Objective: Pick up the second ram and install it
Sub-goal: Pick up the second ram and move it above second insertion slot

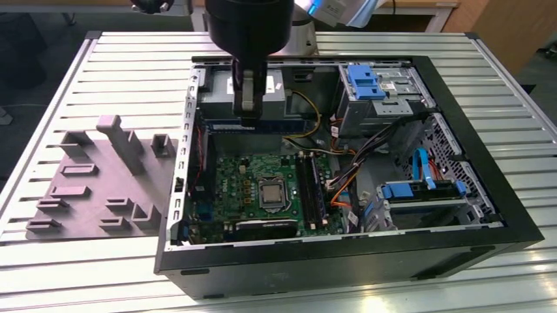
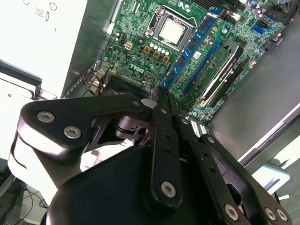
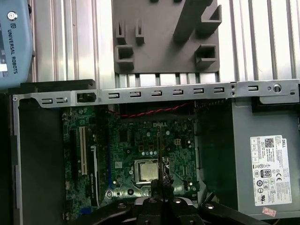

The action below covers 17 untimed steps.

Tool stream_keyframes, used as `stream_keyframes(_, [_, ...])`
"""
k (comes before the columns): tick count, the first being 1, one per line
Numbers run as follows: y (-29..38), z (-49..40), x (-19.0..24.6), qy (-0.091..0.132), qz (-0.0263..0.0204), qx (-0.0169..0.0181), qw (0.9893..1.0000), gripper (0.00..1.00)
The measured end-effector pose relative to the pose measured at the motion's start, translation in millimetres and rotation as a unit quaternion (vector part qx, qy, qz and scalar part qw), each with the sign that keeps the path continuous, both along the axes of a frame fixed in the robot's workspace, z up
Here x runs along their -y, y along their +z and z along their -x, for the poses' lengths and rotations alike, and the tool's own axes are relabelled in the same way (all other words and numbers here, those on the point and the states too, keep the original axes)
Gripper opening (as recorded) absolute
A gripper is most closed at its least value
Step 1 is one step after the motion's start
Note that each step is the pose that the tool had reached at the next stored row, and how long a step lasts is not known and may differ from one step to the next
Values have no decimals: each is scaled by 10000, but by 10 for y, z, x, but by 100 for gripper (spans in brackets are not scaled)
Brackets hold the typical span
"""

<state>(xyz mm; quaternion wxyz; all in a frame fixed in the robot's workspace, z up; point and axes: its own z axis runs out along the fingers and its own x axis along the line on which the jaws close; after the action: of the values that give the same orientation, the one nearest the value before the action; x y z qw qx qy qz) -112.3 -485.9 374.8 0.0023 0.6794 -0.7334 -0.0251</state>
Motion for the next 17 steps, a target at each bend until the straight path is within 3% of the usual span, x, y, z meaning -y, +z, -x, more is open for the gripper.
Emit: stream_keyframes(17, [-35,-96,0,0,0,0,10000,12])
